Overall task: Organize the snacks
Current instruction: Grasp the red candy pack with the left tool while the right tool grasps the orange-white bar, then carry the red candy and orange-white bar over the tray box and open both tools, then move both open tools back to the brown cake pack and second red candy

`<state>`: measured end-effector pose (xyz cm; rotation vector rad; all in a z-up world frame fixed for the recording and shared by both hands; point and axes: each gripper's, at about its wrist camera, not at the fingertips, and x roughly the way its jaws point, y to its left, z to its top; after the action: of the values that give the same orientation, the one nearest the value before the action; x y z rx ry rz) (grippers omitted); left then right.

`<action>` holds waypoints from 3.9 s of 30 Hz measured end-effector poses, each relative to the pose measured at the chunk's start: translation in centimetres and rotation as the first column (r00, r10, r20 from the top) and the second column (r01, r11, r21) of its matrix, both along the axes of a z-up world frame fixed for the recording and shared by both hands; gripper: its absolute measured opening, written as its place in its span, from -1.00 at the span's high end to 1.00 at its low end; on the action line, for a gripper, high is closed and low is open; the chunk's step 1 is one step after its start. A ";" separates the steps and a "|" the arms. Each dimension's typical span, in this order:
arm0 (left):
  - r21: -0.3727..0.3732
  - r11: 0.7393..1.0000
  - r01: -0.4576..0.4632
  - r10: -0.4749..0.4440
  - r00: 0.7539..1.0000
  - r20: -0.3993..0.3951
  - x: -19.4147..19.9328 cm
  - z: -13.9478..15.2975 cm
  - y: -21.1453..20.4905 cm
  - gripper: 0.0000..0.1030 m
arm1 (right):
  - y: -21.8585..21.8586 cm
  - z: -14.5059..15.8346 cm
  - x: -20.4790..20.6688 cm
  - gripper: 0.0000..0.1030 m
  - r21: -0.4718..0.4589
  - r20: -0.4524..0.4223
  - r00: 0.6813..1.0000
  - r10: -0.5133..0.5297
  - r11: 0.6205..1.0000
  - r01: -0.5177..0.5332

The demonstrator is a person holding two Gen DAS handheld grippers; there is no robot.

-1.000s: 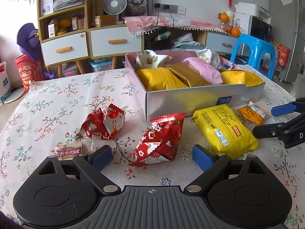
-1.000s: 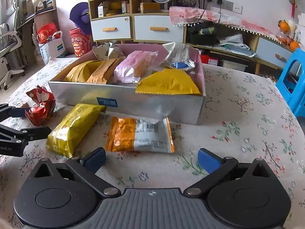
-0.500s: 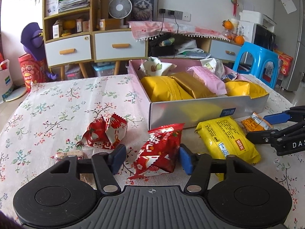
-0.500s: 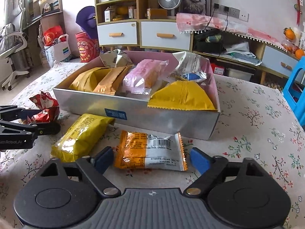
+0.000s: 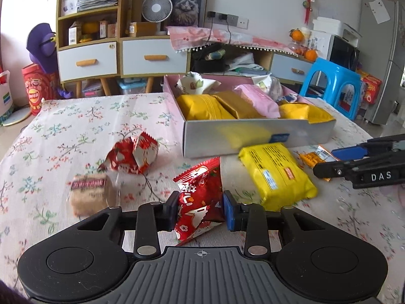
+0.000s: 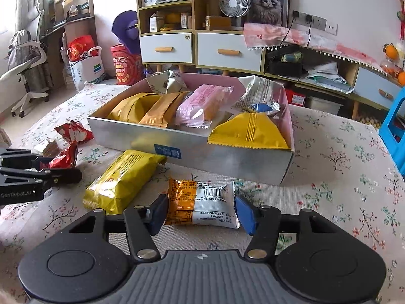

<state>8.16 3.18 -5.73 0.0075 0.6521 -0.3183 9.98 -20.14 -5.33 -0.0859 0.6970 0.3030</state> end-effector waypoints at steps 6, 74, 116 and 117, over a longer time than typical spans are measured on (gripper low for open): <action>-0.004 1.000 0.029 -0.029 0.999 -0.013 -1.6 0.3 0.0 0.38 | -0.5 0.7 -1.0 0.08 0.012 0.008 1.000 0.005 1.000 -0.005; -0.022 0.993 -0.114 0.115 0.992 0.055 10.6 5.5 -7.4 -0.31 | -3.0 6.2 7.2 -0.42 0.253 0.038 0.973 -0.227 0.944 0.210; 0.113 0.991 -0.075 0.071 0.997 0.035 -0.2 7.7 -0.3 -0.80 | 2.2 7.9 1.2 -0.77 0.141 0.048 0.985 -0.166 0.977 0.158; 0.127 0.989 -0.068 0.064 0.997 0.038 -0.5 7.6 -0.1 -0.80 | 2.6 7.9 1.1 -0.77 0.136 0.049 0.986 -0.159 0.979 0.151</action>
<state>7.66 3.11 1.86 0.1141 0.6372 -0.2112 11.07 -17.57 2.56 0.0852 0.6186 0.1956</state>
